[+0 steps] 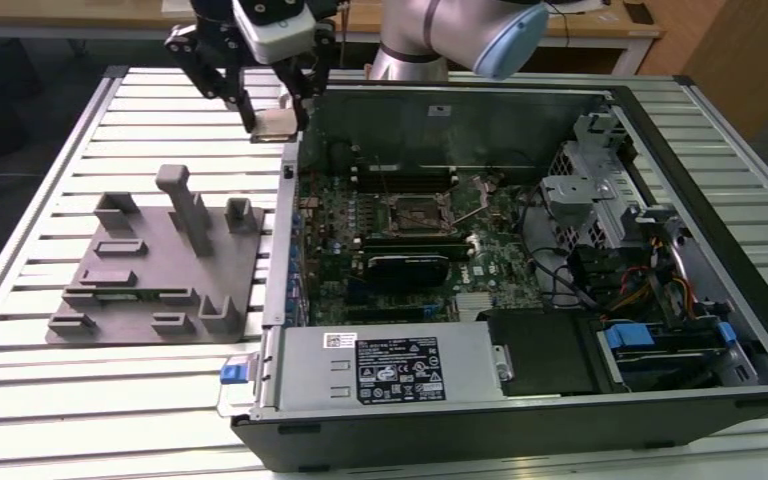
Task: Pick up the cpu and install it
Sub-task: 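Pick up the cpu and move it towards the insertion slot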
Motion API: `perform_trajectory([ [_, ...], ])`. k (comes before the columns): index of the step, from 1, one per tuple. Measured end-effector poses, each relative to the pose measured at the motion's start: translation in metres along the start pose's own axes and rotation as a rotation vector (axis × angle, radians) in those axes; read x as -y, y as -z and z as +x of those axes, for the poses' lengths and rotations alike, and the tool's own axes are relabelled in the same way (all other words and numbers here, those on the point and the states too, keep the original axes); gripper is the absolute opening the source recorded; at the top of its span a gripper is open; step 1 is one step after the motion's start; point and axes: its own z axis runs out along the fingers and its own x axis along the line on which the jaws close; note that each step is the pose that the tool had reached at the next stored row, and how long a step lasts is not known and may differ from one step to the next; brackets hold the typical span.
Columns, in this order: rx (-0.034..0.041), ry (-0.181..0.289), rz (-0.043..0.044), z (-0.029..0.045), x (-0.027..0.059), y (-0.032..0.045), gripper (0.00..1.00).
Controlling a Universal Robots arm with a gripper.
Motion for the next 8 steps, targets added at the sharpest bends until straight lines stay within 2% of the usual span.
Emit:
perform_trajectory([
  [8,-0.0092,0.0,0.0003,-0.0286,-0.0027,-0.0061,0.55],
])
